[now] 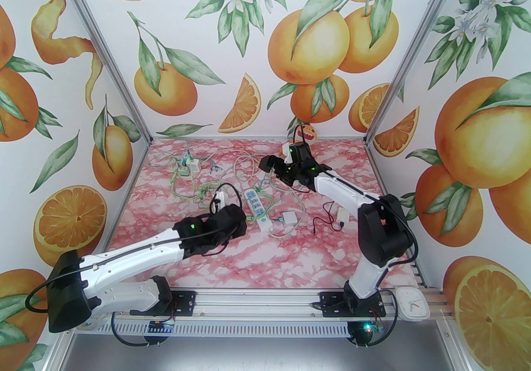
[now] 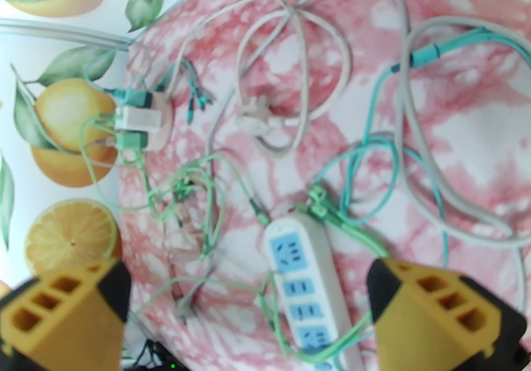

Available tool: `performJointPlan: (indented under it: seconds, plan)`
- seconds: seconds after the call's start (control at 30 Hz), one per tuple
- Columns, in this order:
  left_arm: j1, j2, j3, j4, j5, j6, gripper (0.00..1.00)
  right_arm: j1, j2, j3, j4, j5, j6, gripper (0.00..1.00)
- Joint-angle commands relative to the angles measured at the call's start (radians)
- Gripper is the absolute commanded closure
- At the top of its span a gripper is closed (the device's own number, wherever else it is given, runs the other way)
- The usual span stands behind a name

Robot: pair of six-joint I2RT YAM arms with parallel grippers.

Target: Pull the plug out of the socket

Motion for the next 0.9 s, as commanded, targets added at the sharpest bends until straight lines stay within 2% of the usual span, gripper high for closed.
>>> performJointPlan:
  seconds: [0.0,0.23,0.4,0.5,0.7,0.87]
  plan:
    - [-0.048,-0.012,-0.071,0.123,-0.073,-0.079,0.79,0.004,-0.072,-0.048,-0.002,0.030,0.005,0.00]
    - [-0.130,0.041,-0.198,0.332,-0.161,-0.102,0.77,0.039,-0.166,-0.141,-0.017,0.040,-0.008,0.00]
    - [-0.144,0.131,-0.187,0.310,-0.146,-0.142,0.77,0.064,-0.200,-0.166,-0.061,0.053,-0.035,0.00]
    - [-0.159,0.162,-0.189,0.314,-0.142,-0.159,0.72,0.069,-0.209,-0.164,-0.079,0.055,-0.048,0.00]
    - [-0.189,0.131,-0.183,0.218,-0.157,-0.190,0.54,0.078,-0.199,-0.148,-0.091,0.065,-0.056,0.00]
    - [-0.199,0.071,-0.175,0.070,-0.148,-0.240,0.23,0.080,-0.198,-0.144,-0.086,0.074,-0.061,0.00]
